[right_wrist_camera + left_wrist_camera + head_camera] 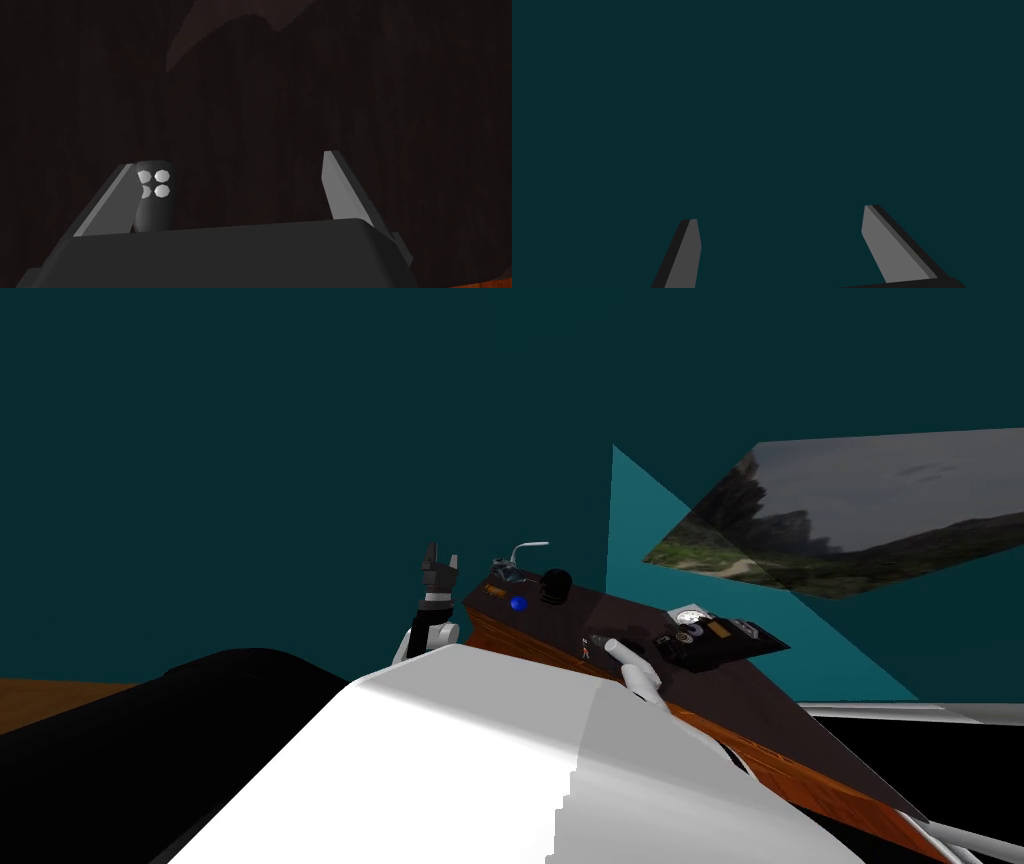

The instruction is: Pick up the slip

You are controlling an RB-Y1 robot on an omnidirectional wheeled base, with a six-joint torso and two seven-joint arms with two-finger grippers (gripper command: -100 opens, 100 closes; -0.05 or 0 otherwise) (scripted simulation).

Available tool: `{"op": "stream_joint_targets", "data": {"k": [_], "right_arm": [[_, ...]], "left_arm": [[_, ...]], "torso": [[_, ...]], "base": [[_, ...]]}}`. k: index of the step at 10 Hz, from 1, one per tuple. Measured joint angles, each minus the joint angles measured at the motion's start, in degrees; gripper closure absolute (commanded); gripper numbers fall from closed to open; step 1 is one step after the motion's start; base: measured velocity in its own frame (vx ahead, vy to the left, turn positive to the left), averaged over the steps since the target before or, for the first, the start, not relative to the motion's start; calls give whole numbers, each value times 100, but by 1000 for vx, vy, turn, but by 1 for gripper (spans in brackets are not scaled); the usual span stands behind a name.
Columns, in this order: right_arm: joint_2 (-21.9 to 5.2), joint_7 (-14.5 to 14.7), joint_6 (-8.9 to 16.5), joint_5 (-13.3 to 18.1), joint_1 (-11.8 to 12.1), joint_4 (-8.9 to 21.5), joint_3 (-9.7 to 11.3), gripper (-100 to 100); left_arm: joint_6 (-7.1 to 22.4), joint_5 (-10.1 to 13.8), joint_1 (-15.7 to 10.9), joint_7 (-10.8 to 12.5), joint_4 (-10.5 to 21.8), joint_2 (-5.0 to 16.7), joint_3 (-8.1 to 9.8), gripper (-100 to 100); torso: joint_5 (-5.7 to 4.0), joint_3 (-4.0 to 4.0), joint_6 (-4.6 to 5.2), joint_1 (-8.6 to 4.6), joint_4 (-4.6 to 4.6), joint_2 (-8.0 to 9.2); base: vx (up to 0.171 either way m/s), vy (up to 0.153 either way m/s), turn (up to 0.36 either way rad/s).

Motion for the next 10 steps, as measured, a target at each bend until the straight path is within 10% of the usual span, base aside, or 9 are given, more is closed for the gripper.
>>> {"op": "stream_joint_targets", "data": {"k": [10], "right_arm": [[-309,-848,952,-196,-569,1362,-392,-100]], "left_arm": [[0,0,0,0,0,0,0,0]], "torso": [[0,1,0,-2,1,2]], "base": [[16,17,11]]}}
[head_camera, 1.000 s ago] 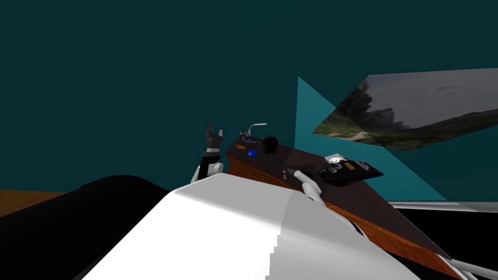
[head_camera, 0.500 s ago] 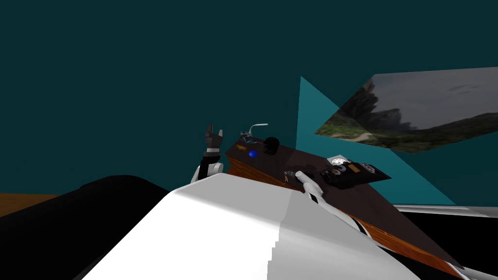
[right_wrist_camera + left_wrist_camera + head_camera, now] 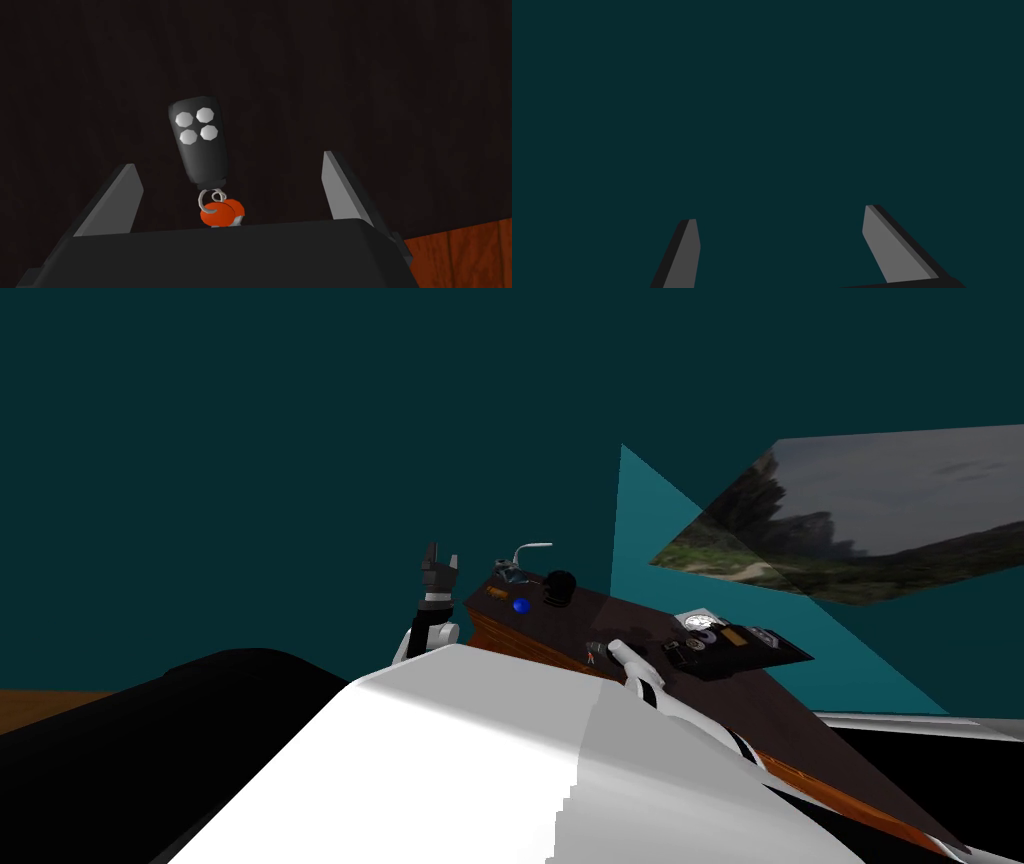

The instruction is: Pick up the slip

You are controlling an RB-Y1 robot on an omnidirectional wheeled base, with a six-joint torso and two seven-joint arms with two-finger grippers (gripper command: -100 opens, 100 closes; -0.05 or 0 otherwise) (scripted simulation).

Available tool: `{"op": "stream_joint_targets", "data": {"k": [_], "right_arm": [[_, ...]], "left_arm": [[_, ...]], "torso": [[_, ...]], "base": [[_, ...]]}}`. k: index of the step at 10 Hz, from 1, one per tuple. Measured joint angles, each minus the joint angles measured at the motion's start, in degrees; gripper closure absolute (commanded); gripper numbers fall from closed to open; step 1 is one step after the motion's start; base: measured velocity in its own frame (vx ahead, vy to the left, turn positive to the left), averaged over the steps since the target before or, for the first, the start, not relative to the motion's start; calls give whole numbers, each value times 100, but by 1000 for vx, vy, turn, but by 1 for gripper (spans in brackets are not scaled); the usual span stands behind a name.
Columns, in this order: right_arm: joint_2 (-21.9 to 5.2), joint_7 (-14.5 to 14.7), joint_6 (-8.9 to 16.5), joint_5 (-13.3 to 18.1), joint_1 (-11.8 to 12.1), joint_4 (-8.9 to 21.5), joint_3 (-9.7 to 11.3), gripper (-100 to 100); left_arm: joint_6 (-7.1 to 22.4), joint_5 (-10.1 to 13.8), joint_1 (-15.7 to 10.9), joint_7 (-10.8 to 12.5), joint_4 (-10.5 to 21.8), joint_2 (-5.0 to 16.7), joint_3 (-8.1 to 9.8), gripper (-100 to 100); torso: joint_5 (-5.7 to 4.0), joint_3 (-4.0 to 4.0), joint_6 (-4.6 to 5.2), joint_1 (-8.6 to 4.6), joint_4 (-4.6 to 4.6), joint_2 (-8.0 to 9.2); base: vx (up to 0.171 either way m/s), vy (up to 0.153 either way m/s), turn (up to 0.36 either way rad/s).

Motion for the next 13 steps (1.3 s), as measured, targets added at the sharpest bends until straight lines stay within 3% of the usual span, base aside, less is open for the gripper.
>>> {"op": "stream_joint_targets", "data": {"k": [4,5,6,7,8,9,10,13], "right_arm": [[-126,-248,303,-87,-191,502,-124,-100],[-181,-256,298,-131,-303,765,-155,-100],[-187,-250,286,-137,-316,802,-159,0],[-186,-251,287,-136,-315,797,-158,-100],[-227,-241,108,-164,-394,1111,-200,-100],[-183,-326,57,-125,-327,1025,-204,-100],[-204,-359,-71,-140,-371,1232,-237,-100],[-83,-717,-126,10,-200,1020,-243,-100]], "left_arm": [[0,0,0,0,0,0,0,0],[0,0,0,0,0,0,0,0],[0,0,0,0,0,0,0,0],[0,0,0,0,0,0,0,0],[0,0,-1,0,0,1,0,0],[0,0,0,0,0,1,1,0],[0,0,-1,0,0,1,0,0],[0,0,-1,0,0,1,1,0]], "torso": [[0,0,1,-1,0,1],[0,1,0,-2,0,2],[-1,3,1,-5,1,5],[-1,4,1,-6,1,6],[-4,7,-5,-20,3,12],[-7,11,2,-32,4,19],[-8,13,0,-35,5,24],[-6,13,1,-29,5,22]], "base": [[15,15,9],[4,5,1],[0,0,0],[-24,-45,278],[-36,-76,155],[-49,-73,145],[-35,-52,85],[-34,-50,132]]}}
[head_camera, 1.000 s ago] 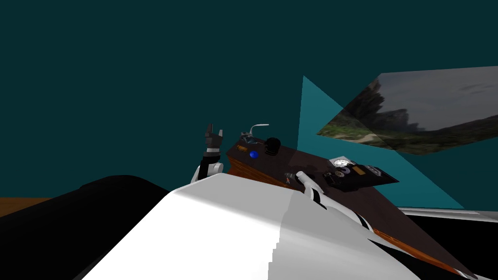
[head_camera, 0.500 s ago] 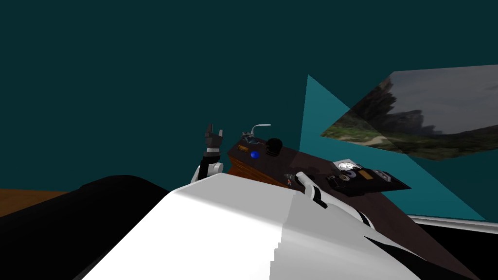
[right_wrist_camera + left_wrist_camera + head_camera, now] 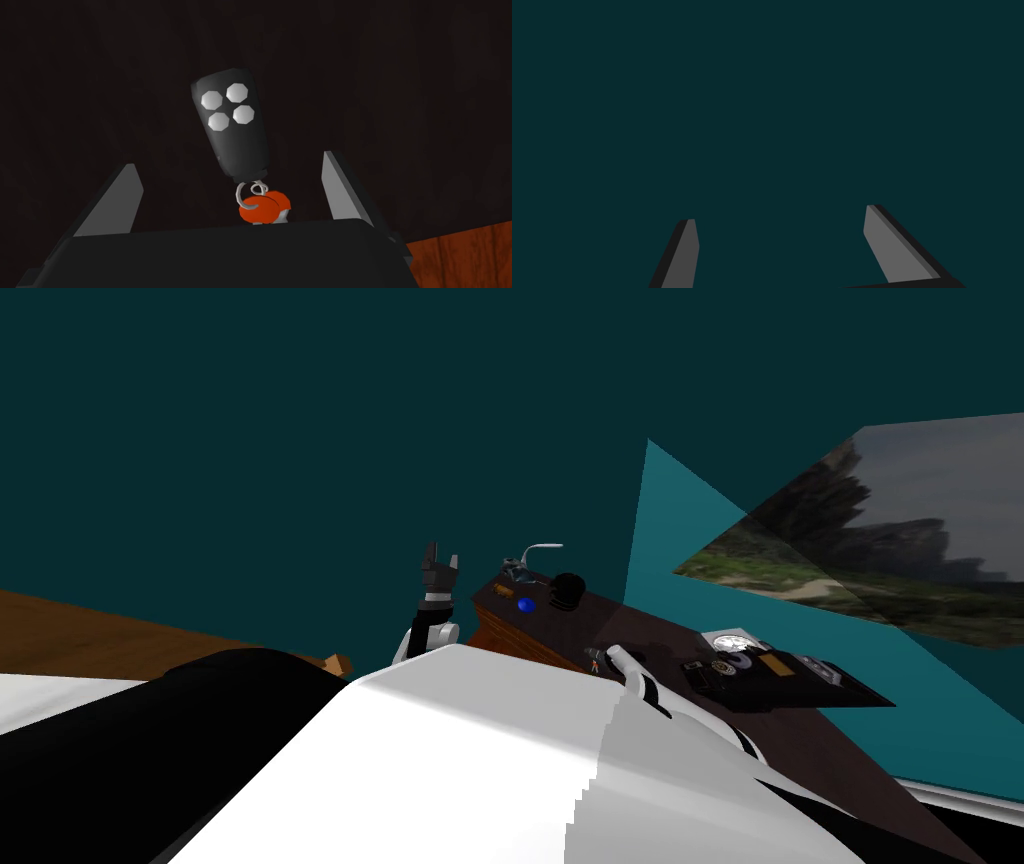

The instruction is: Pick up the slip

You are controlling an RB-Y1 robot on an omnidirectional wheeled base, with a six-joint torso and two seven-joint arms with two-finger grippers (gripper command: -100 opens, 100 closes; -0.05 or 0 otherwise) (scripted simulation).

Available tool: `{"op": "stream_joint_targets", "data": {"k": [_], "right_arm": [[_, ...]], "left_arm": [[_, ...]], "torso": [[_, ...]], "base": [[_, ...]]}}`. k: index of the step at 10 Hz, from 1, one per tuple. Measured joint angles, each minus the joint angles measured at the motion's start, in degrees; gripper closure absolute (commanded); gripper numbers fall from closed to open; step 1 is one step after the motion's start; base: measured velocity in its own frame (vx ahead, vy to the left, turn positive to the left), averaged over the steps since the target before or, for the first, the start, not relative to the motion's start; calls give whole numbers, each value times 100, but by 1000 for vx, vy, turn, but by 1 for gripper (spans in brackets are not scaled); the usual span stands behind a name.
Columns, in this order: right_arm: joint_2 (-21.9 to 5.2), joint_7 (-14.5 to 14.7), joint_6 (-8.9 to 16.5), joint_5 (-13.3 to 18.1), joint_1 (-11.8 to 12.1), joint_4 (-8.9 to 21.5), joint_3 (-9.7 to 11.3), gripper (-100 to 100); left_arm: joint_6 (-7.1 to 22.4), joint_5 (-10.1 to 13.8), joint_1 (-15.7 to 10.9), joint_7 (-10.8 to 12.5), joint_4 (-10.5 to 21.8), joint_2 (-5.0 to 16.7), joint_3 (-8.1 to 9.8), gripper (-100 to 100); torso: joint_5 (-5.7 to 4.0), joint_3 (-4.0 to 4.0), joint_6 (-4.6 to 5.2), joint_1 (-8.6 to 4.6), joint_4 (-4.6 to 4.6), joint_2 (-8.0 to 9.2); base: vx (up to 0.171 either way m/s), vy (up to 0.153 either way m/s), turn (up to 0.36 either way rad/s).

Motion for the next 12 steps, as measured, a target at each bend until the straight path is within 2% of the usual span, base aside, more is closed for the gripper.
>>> {"op": "stream_joint_targets", "data": {"k": [2,3,7,8,9,10,11,12], "right_arm": [[-4,-62,-170,12,-30,194,-29,-100],[0,-87,-187,18,-28,195,-30,100],[-1,-81,-182,17,-31,194,-29,100],[-1,-82,-182,17,-30,194,-29,0],[-1,-82,-182,17,-30,194,-29,100],[-57,48,-200,-52,-128,339,-31,100],[-80,134,-178,-76,-137,340,-29,100],[-44,92,-92,-44,-62,162,-14,100]], "left_arm": [[0,0,0,0,0,0,0,0],[0,0,1,0,0,0,0,0],[0,0,1,0,0,-1,0,0],[0,0,1,0,0,0,0,0],[0,0,1,0,0,0,0,0],[0,0,2,0,0,-1,0,0],[0,0,1,0,0,-1,0,0],[0,0,1,0,0,-1,0,0]], "torso": [[1,-5,-2,4,-2,-8],[2,-7,2,9,-2,-12],[-5,-19,0,6,-10,-30],[-6,-20,0,4,-10,-31],[-6,-20,0,4,-10,-32],[-2,-25,9,18,-13,-38],[-1,-27,3,23,-13,-43],[-3,-26,-2,18,-12,-41]], "base": [[-14,-36,103],[0,0,0],[0,0,0],[0,0,0],[28,47,-214],[39,58,-150],[19,29,-8],[26,41,-152]]}}
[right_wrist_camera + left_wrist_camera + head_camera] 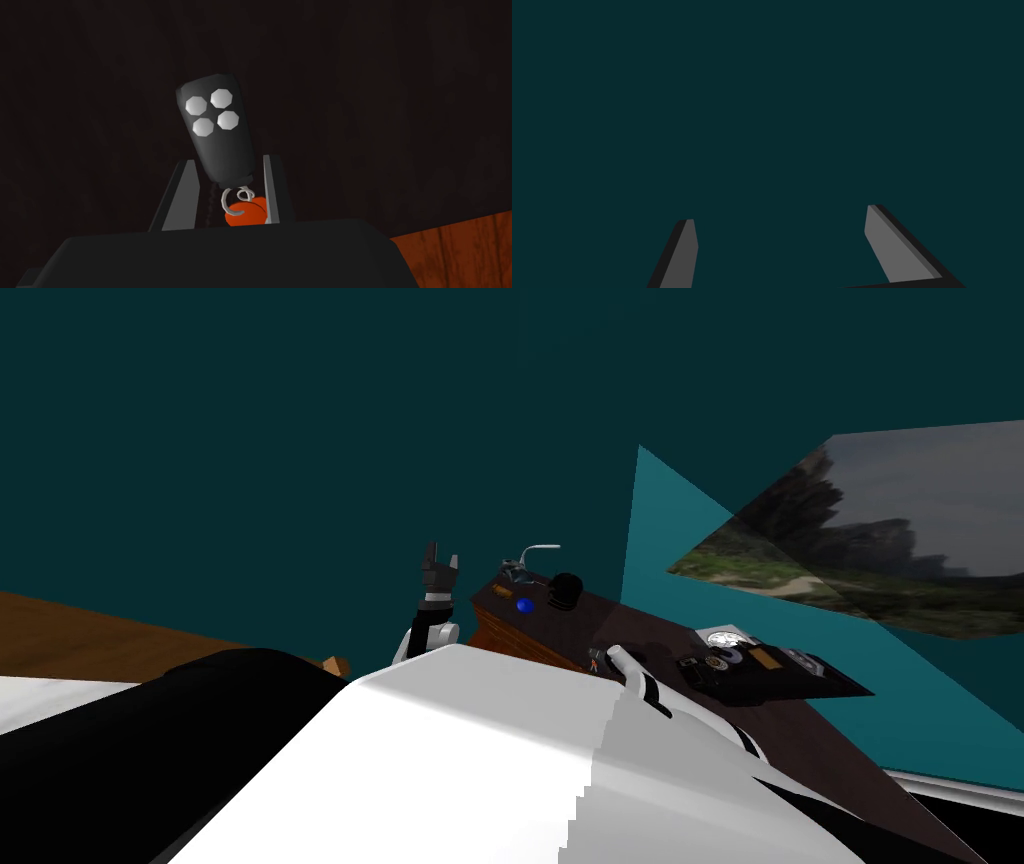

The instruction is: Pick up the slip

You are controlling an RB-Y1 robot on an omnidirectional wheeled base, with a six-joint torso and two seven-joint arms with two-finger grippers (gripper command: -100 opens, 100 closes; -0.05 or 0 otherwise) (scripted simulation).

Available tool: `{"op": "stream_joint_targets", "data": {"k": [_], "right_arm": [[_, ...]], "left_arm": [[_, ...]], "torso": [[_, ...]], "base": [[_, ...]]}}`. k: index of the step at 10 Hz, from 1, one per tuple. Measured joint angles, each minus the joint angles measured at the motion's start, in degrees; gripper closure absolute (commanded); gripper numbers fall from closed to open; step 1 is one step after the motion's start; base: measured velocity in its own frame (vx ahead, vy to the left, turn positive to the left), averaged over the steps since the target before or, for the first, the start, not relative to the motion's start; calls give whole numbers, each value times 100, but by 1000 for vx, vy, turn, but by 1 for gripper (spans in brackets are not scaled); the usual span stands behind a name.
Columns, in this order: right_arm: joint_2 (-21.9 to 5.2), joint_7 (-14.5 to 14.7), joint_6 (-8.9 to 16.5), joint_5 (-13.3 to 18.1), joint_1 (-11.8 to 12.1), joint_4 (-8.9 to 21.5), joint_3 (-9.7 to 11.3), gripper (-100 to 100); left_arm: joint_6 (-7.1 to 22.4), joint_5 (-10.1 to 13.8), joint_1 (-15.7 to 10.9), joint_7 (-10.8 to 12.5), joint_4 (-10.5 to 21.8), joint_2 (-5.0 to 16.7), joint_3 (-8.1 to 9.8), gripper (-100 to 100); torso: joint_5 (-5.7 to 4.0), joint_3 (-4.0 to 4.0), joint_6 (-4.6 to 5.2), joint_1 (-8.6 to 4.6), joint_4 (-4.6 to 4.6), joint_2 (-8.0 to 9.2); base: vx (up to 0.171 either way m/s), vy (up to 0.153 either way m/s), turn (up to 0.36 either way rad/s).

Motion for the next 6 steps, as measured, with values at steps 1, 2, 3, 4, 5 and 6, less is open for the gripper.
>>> {"op": "stream_joint_targets", "data": {"k": [1,2,3,4,5,6], "right_arm": [[79,-82,219,57,139,-414,43,100],[21,1,230,6,48,-261,39,100],[13,85,290,-13,39,-326,55,100],[-6,148,390,-27,30,-403,72,100],[-26,234,445,-61,15,-417,79,100],[-27,254,454,-67,14,-417,79,0]], "left_arm": [[0,0,1,0,0,0,0,0],[0,0,0,0,0,0,0,0],[0,0,1,0,0,0,0,0],[0,0,1,0,0,0,0,0],[0,0,0,0,0,0,0,0],[0,0,0,0,0,0,0,0]], "torso": [[3,0,8,3,-1,1],[1,-1,4,2,-1,-1],[3,-1,8,3,-1,-2],[3,-2,5,7,-1,-4],[2,-2,2,11,-1,-3],[0,1,-1,1,0,2]], "base": [[25,40,-112],[31,44,-179],[37,56,-173],[29,64,-111],[10,31,-23],[2,6,4]]}}
